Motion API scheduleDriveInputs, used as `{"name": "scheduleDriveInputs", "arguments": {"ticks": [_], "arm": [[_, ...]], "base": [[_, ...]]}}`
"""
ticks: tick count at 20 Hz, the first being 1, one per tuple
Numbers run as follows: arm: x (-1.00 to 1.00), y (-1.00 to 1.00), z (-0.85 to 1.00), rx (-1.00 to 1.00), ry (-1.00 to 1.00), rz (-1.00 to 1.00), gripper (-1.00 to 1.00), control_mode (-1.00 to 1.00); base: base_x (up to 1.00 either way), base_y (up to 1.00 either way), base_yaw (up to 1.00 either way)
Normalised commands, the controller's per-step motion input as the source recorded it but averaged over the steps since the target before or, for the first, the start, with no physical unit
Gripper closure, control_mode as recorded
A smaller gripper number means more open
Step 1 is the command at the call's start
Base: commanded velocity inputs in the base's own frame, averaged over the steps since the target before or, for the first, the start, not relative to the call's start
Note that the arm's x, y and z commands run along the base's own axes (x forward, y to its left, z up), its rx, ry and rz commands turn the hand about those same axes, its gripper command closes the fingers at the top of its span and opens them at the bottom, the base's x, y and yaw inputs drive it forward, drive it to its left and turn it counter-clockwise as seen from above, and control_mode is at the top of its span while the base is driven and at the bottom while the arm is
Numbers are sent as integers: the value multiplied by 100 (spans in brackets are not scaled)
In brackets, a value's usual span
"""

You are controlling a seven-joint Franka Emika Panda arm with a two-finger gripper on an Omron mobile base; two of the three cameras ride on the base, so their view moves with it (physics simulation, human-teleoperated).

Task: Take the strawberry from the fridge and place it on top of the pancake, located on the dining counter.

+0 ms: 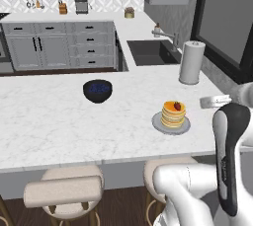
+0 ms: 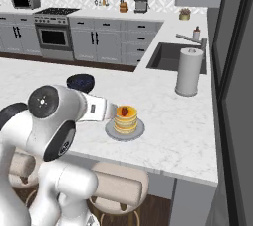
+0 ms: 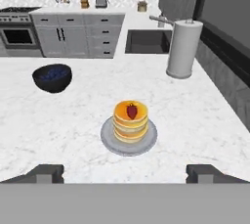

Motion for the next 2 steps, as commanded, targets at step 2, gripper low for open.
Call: {"name": "scheduleDriveInputs", "arguments": {"ticks": [2], "arm": [[-56,75,40,-11,-5,2,-100,-100]], "base": [[0,0,0]]}}
